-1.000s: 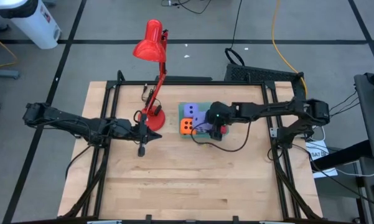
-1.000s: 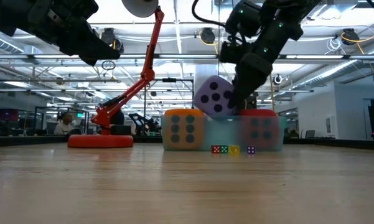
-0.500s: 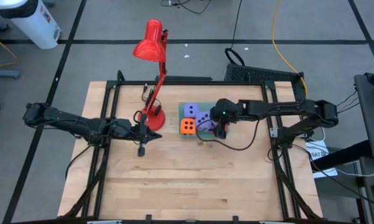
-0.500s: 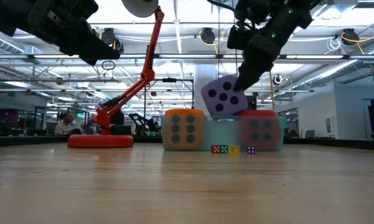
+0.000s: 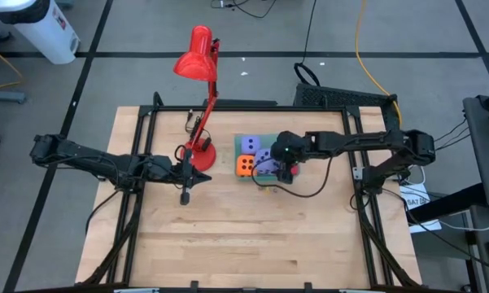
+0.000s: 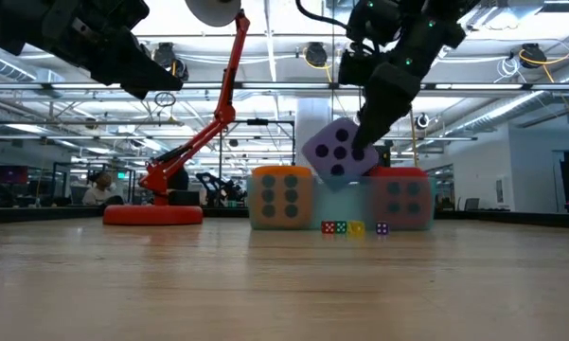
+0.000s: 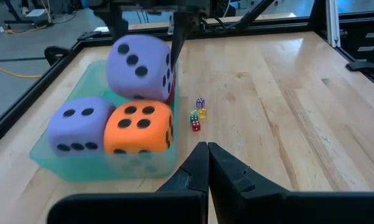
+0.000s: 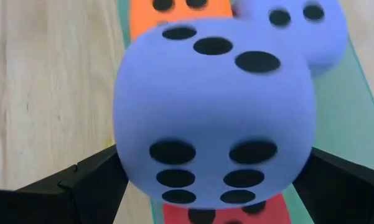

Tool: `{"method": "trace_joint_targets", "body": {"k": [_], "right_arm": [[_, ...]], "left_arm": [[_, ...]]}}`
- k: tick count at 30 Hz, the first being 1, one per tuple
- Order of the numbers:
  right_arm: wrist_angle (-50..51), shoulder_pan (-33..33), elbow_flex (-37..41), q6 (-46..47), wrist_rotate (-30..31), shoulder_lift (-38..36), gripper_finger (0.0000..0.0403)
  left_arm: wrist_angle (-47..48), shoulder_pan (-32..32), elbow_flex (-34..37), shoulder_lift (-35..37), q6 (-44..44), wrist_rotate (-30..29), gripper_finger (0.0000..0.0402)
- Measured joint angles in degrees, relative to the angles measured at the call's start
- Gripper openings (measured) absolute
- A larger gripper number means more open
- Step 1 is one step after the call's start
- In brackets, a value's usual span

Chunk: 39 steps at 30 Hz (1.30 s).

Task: Pick & Place Dice
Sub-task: Put the large purple dice into the bin

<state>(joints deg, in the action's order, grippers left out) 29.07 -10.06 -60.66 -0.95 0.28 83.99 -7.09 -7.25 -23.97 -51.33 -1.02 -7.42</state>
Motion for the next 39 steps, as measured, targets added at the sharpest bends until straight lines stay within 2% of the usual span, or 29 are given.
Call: {"method": "trace_joint_targets", "body": {"k": [3, 14, 19, 22, 27, 29, 34, 39], "right_arm": [[7.4, 0.4, -3.0, 1.2, 2.5, 0.0, 0.0393], [2.3, 1.2, -3.4, -0.4, 2.8, 0.0, 0.0398], [8.6, 1.0, -4.9, 2.6, 5.7, 0.0, 0.0399], [10.7, 0.8, -4.8, 3.3, 6.7, 0.0, 0.0399], [8.7, 1.9, -4.7, 1.8, 6.5, -0.5, 0.0399], [8.2, 2.0, -4.7, 1.1, 5.7, -0.5, 0.0399], [7.6, 2.6, -4.7, 1.0, 5.7, -0.6, 0.0398], [6.9, 2.7, -4.7, -0.7, 5.8, -1.7, 0.0398]], "left_arm": [[0.0, 0.0, 0.0, 0.0, -0.1, 0.0, 0.0005], [0.1, -0.4, 0.0, 0.0, 2.1, 0.0, 0.0005], [-0.6, -0.6, 0.0, 0.0, 2.1, 0.0, 0.0005], [-4.4, -0.6, 0.0, -0.5, 3.4, -0.1, 0.0005], [-11.9, -0.5, 0.0, -7.6, 3.1, -0.1, 0.0005], [-13.6, -0.6, -2.5, -11.0, 3.2, -0.1, 0.0005], [-12.4, -0.5, -8.5, -18.5, 4.1, -0.9, 0.0005], [-12.8, -0.4, -11.5, -20.6, 2.9, -1.6, 0.0005]]}}
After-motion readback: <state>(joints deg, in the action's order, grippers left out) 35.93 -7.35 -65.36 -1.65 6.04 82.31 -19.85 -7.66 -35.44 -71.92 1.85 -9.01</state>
